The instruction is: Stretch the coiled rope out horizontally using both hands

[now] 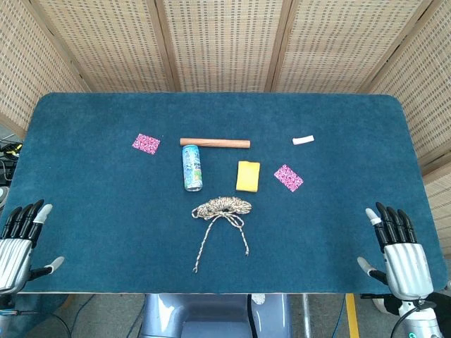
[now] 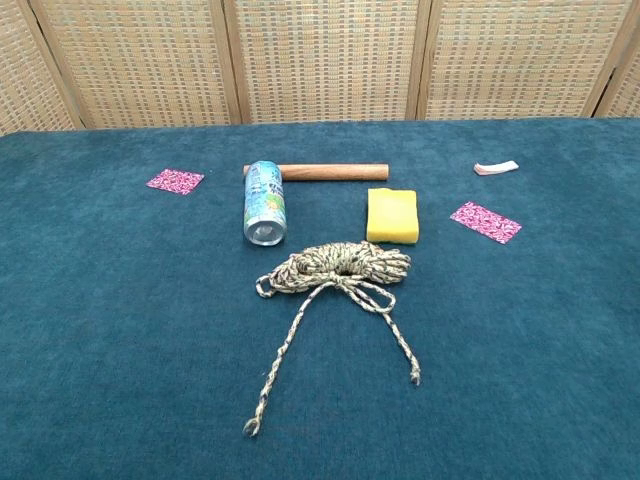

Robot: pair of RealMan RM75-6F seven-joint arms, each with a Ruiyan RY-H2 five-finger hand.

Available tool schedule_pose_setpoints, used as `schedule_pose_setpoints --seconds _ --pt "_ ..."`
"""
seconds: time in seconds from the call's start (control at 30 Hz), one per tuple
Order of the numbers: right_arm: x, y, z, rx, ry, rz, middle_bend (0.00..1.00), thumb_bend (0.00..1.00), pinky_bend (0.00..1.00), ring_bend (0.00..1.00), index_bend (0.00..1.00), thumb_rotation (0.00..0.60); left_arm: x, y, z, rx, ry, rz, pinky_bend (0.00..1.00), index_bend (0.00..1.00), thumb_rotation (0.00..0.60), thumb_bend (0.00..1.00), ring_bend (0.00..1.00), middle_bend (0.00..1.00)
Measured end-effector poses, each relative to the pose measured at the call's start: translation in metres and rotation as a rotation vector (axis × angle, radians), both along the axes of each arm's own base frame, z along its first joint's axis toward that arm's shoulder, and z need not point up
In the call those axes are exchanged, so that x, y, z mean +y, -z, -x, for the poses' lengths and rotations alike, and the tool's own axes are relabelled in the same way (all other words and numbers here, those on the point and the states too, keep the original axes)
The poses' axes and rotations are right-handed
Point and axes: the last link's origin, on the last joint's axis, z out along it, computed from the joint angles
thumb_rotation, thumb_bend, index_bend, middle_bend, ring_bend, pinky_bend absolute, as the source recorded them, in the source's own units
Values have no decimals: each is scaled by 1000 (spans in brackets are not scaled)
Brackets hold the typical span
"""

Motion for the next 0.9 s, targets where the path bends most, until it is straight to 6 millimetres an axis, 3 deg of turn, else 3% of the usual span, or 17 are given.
schedule_pose_setpoints --seconds 0.27,0.47,0.7,0.9 --pt "-4 8 -2 11 -10 -43 0 0 0 0 88 600 0 -2 1 -13 -4 2 0 0 600 0 0 0" --pt "-19 17 -15 66 -94 -135 0 0 0 0 188 600 -1 1 2 4 -3 9 0 0 600 0 0 0" --pt "-55 44 -44 142 -287 -358 0 15 0 0 314 600 3 10 1 28 0 15 0 0 600 0 0 0" --pt "-91 80 -70 287 -439 -515 0 166 0 0 393 600 8 14 3 38 -10 15 0 0 600 0 0 0"
